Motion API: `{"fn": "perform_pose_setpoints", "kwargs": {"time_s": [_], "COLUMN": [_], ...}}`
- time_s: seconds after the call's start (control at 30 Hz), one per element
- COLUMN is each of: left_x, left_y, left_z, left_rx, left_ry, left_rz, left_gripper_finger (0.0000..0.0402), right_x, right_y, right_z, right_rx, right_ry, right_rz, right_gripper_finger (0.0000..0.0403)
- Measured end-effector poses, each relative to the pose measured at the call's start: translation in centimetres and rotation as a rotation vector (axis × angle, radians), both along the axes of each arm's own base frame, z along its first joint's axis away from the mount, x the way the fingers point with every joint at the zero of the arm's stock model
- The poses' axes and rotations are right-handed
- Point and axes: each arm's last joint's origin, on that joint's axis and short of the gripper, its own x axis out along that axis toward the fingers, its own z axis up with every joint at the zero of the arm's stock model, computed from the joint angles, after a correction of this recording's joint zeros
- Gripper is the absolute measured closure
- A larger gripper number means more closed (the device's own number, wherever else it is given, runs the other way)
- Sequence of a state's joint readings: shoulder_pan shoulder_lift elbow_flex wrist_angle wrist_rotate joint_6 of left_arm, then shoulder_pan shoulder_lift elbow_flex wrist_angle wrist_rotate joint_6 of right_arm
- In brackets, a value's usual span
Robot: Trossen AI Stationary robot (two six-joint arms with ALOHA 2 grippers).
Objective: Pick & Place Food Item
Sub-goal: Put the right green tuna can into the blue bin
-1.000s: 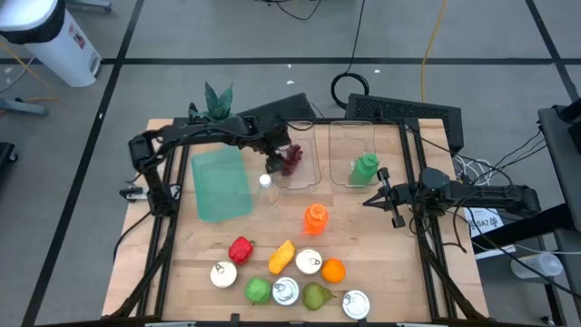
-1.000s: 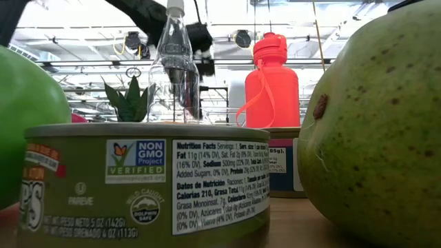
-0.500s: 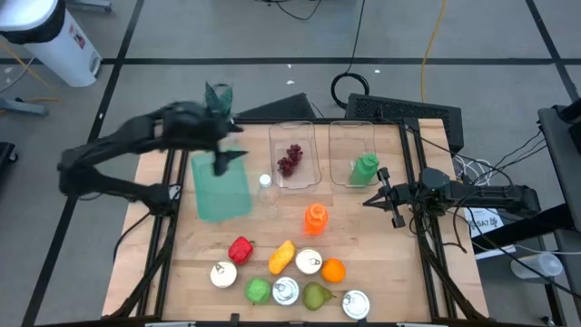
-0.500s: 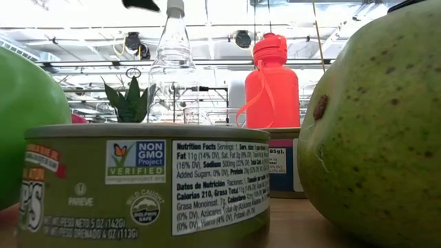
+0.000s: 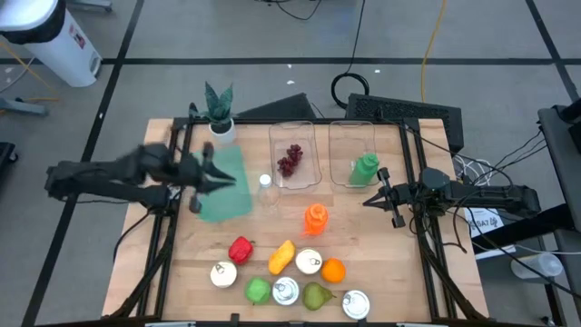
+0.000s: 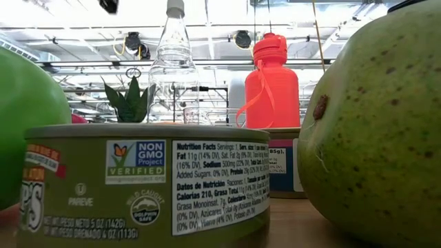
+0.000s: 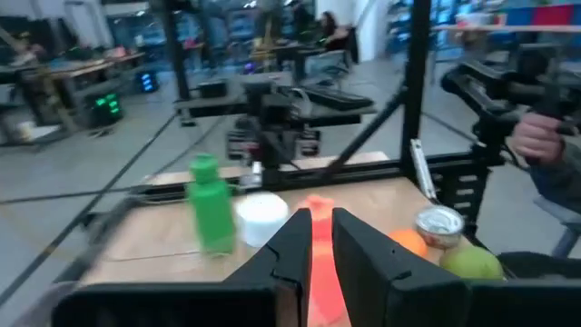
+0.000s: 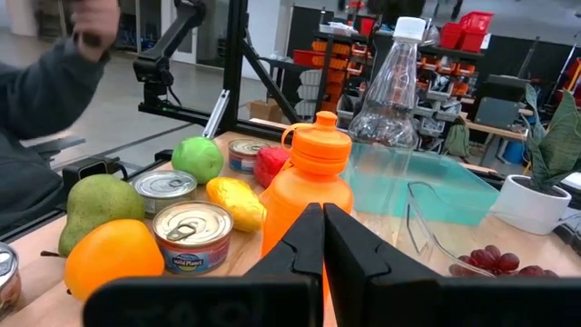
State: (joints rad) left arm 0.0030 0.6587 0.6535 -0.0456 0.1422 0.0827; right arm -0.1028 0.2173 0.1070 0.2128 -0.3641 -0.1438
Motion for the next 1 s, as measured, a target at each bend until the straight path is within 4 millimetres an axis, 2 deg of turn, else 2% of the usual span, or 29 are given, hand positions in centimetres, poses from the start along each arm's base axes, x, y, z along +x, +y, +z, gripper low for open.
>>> {"fn": "perform_pose_setpoints", "kwargs": {"time_s": [0.1,0.23,0.33,0.47,0.57,0.7,0.8,0.9,1.0], "left_x": [1.5,2.6,3.6,5.0,5.9,7.1,8.0,8.5,8.7], "left_y": [-0.8,-2.1,-3.3,-4.9,-5.5,-5.1,-4.3,-3.6,-3.4], "left_z": [-3.6,-5.9,-6.5,-7.4,-7.6,-7.9,-8.0,-7.8,-7.6], "left_rx": [-0.001,-0.026,-0.029,0.030,0.069,0.026,0.023,0.039,0.045], "left_ry": [-0.054,-0.199,-0.249,-0.192,-0.177,-0.125,-0.046,0.051,0.078], "left_rz": [-0.040,-0.108,-0.164,-0.226,-0.203,-0.038,0.094,0.134,0.136], "left_gripper_finger": [0.0351,0.0351,0.0351,0.0351,0.0351,0.0351,0.0351,0.0351,0.0351], "right_x": [0.0,0.0,0.0,0.0,0.0,0.0,0.1,0.1,0.3], "right_y": [0.0,0.0,0.0,0.0,0.0,0.0,0.0,0.0,0.2], "right_z": [0.0,0.0,0.0,0.0,0.0,0.0,0.2,0.5,1.0], "right_rx": [0.000,0.000,0.001,0.025,0.026,0.098,0.085,0.071,0.074], "right_ry": [0.000,0.000,0.000,0.007,0.007,0.028,0.006,-0.032,-0.026], "right_rz": [0.000,-0.001,-0.001,0.000,0.000,0.001,0.001,0.007,0.040], "right_gripper_finger": [0.0403,0.0403,0.0403,0.0403,0.0403,0.0403,0.0403,0.0403,0.0403]}}
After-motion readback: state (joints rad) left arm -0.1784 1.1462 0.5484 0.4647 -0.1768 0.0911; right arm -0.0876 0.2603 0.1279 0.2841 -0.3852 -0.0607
